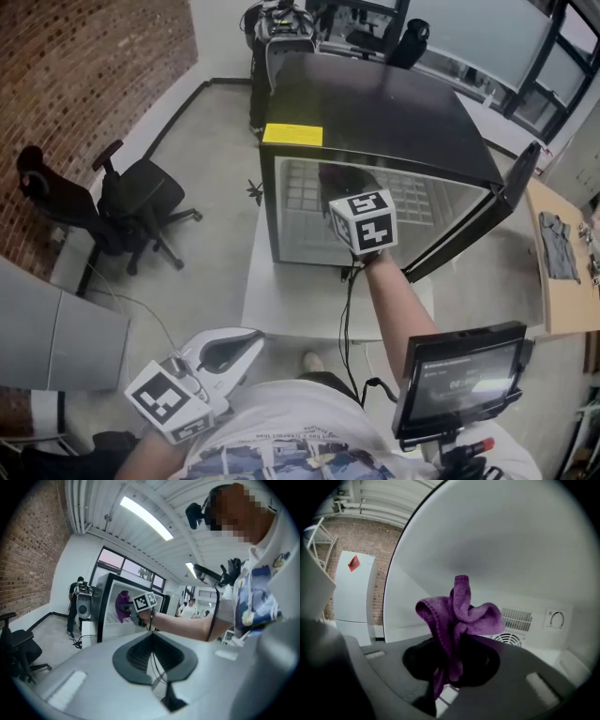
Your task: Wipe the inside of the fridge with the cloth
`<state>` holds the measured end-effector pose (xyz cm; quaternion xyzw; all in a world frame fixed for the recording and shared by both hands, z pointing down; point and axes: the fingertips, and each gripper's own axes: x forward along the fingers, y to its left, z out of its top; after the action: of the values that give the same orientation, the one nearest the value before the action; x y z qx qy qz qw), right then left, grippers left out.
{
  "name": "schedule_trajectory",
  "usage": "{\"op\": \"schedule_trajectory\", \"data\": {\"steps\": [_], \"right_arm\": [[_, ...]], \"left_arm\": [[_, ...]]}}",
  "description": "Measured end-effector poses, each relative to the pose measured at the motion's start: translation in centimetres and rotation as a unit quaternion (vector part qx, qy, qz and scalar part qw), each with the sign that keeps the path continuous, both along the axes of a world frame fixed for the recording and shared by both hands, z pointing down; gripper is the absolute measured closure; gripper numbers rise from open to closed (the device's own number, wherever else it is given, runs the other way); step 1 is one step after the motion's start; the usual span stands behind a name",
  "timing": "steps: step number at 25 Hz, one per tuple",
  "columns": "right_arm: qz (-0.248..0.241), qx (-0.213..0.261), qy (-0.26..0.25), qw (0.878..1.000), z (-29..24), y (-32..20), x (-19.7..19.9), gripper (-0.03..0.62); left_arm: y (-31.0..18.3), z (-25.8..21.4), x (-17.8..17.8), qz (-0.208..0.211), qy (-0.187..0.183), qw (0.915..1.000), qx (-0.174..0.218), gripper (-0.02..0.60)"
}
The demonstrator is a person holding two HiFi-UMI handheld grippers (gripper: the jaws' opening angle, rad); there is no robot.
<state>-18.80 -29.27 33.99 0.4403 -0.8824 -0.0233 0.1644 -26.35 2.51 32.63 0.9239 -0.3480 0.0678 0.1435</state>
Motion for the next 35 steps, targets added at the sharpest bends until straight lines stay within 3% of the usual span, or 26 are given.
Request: {"op": "schedule_trajectory", "data": {"steps": [10, 16, 24, 30, 35], "right_arm": [[0.134, 0.023, 0.024, 0.99, -1.8, -0.2, 14.4, 0.514], [0.182, 0.018, 0.065, 0.981, -0.6, 0.5, 19.0, 0.514], [0.155, -0.027, 0.073, 0.985, 3.5, 0.6, 17.0, 0.514], [0.105, -0.03, 0.063, 0.992, 4.2, 0.6, 11.8, 0.514], [0.06, -0.029, 0.053, 0.996, 4.3, 0.8, 6.9, 0.514]], "left_arm": [[-1.1, -0.1, 4.1, 0.061, -0.007, 0.9981, -0.004, 0.574], [-1.0, 0.2, 6.0, 0.095, -0.002, 0.9955, -0.001, 0.574], [-0.9, 0.2, 6.5, 0.091, 0.007, 0.9958, 0.001, 0.574], [-1.3, 0.4, 5.1, 0.042, 0.001, 0.9988, -0.024, 0.574], [-0.6, 0.7, 4.1, 0.03, 0.002, 0.9995, -0.011, 0.574]]}}
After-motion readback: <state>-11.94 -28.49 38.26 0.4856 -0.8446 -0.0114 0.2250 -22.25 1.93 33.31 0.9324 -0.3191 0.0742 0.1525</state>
